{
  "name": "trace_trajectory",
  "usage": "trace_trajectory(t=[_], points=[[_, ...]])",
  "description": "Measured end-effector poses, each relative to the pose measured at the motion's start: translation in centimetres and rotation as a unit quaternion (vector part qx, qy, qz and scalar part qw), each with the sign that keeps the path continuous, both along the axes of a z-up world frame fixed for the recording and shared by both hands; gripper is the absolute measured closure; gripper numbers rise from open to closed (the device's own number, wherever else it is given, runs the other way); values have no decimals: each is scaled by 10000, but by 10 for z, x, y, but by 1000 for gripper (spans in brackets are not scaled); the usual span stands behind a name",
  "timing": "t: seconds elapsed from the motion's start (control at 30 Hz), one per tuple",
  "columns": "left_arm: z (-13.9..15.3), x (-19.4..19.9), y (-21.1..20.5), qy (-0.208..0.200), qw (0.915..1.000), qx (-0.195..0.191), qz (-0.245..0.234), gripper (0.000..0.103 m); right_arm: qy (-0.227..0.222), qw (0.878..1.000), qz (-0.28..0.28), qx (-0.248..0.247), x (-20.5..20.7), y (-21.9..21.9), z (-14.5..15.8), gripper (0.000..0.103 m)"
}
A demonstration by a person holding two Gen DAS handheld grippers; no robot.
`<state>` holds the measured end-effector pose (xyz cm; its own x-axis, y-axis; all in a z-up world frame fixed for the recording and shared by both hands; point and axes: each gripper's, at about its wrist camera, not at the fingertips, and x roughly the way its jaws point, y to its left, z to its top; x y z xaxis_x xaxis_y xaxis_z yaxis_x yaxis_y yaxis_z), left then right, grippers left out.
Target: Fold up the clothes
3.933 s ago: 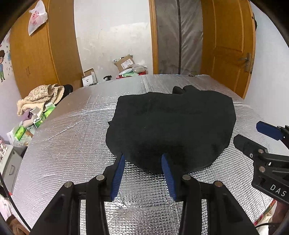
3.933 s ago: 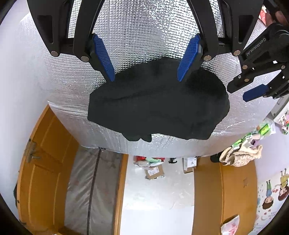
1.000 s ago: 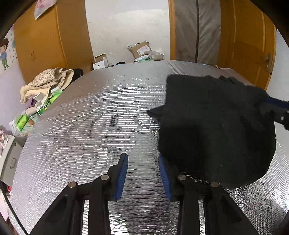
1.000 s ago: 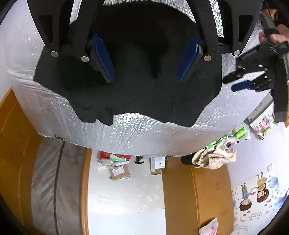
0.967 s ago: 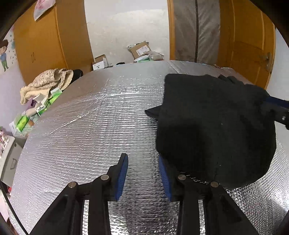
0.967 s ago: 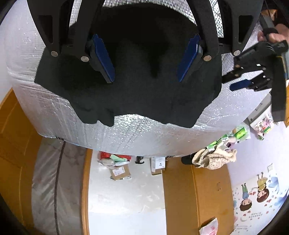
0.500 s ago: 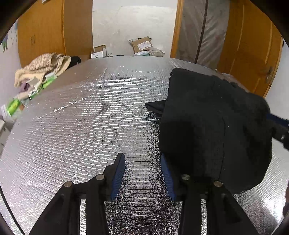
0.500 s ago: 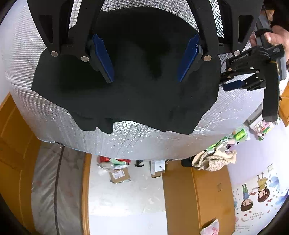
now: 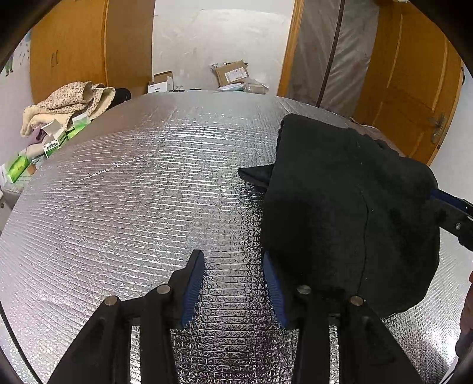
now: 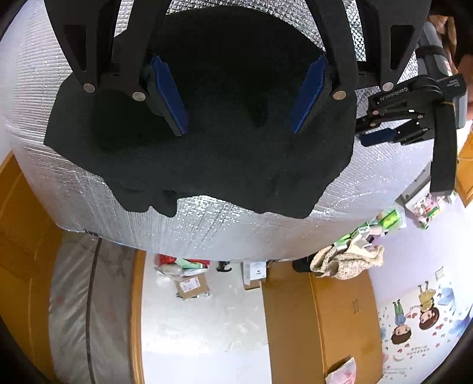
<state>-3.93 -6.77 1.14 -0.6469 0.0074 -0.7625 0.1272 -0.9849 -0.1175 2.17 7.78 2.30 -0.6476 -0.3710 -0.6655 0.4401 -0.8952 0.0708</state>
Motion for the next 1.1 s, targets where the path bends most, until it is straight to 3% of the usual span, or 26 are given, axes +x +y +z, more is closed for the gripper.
trace_trajectory(t=[0.43,0.77,0.8,0.83,0.87,1.03,1.1], points=[[3,-3,6,-47,9998,-199,9,60,25,10000,39,25,-1,-2,0,29],[7,-9,1,-100,9999,-95,-6,60,662,9957,498,406,-27,-3,16,29],[9,-10,-2,-104,9999,-40,-9,65,681,9947,579,515,-33,-5,16,29],[15,-7,-6,-29,10000,-85,25,74,678,9934,669,645,-40,-7,14,29],[21,-5,-10,46,9999,-130,60,75,649,9924,759,716,-46,-9,13,29],[60,9,-27,667,9957,-604,233,75,195,9893,1255,720,-79,-22,3,29],[70,10,-35,731,9962,-437,176,75,-62,9879,1368,729,-88,-26,-4,30]])
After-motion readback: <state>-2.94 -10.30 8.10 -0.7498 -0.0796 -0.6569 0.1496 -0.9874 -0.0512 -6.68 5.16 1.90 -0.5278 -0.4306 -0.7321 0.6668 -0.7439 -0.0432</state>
